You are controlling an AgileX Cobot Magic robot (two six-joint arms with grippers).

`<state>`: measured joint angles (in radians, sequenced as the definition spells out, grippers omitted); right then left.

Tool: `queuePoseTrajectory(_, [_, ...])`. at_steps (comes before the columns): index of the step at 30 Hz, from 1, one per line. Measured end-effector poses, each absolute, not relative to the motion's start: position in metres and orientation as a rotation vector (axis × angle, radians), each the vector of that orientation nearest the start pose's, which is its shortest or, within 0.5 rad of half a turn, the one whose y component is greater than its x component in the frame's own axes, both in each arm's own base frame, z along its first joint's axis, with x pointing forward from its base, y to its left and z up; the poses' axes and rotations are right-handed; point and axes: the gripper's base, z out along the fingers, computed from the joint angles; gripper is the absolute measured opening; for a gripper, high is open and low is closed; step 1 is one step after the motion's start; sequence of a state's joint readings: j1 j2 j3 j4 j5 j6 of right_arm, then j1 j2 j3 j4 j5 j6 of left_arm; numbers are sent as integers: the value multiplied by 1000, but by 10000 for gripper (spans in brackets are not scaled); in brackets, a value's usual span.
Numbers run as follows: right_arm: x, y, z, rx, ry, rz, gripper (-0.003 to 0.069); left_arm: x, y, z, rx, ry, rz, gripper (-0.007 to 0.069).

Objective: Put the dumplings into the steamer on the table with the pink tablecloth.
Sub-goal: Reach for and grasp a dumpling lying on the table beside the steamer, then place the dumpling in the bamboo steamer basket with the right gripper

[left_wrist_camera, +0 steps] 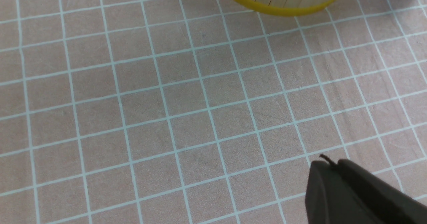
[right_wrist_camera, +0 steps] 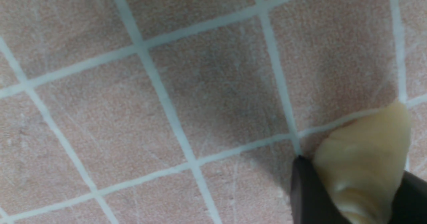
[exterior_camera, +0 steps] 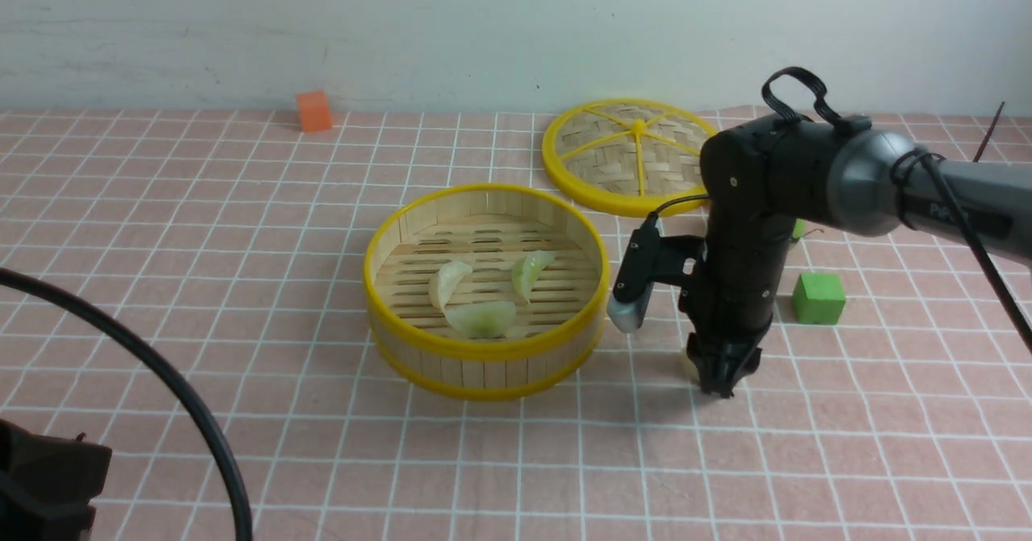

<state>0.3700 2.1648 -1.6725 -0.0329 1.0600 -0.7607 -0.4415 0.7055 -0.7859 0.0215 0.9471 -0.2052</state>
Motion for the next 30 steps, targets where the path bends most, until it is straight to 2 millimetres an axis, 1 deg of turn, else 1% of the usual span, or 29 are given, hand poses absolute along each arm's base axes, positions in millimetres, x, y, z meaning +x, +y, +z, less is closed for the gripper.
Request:
queuePoseTrajectory(1, [410, 156, 167, -1645, 2557, -76, 195, 108, -49, 335, 285, 2351, -289, 20])
queuePoseTrajectory(4, [413, 157, 170, -1622, 2559, -77, 202, 108, -49, 335, 285, 2350, -289, 21])
queuePoseTrajectory(6, [417, 161, 181, -1565, 2565, -73, 202, 108, -49, 335, 285, 2350, -289, 21])
queuePoseTrajectory(9, [423, 172, 204, -1475, 2558, -55, 202, 108, -49, 335, 285, 2350, -289, 21])
queuePoseTrajectory(11, [426, 188, 229, -1381, 2520, -10, 202, 108, -49, 335, 285, 2350, -289, 21])
queuePoseTrajectory(12, [427, 195, 238, -1345, 2498, 15, 202, 108, -49, 335, 285, 2350, -289, 21])
queuePoseTrajectory(14, [427, 217, 261, -1259, 2419, 89, 202, 108, -49, 335, 285, 2350, -289, 21])
queuePoseTrajectory(17, [427, 241, 279, -1153, 2305, 169, 202, 108, -49, 335, 285, 2350, -289, 21])
queuePoseTrajectory(18, [426, 242, 279, -1150, 2306, 174, 202, 108, -49, 335, 285, 2350, -289, 21])
queuePoseTrajectory(20, [426, 253, 282, -1096, 2268, 204, 202, 108, -49, 335, 285, 2350, -289, 21])
queuePoseTrajectory(21, [426, 257, 281, -1077, 2263, 219, 202, 108, -49, 335, 285, 2350, -289, 21])
queuePoseTrajectory(22, [427, 260, 275, -1059, 2278, 233, 202, 108, -49, 335, 285, 2351, -289, 21])
queuePoseTrajectory(23, [427, 260, 273, -1060, 2281, 233, 202, 108, -49, 335, 285, 2351, -289, 21])
queuePoseTrajectory(24, [428, 261, 269, -1058, 2294, 235, 202, 108, -49, 335, 285, 2351, -289, 21])
queuePoseTrajectory(26, [431, 263, 249, -1074, 2356, 235, 202, 108, -49, 335, 286, 2353, -288, 24])
queuePoseTrajectory(28, [432, 264, 236, -1090, 2397, 234, 202, 107, -49, 335, 286, 2357, -287, 28])
queuePoseTrajectory(29, [432, 264, 235, -1092, 2401, 233, 202, 107, -49, 335, 286, 2358, -287, 29])
queuePoseTrajectory(30, [432, 264, 227, -1107, 2433, 229, 202, 107, -49, 334, 286, 2360, -286, 29])
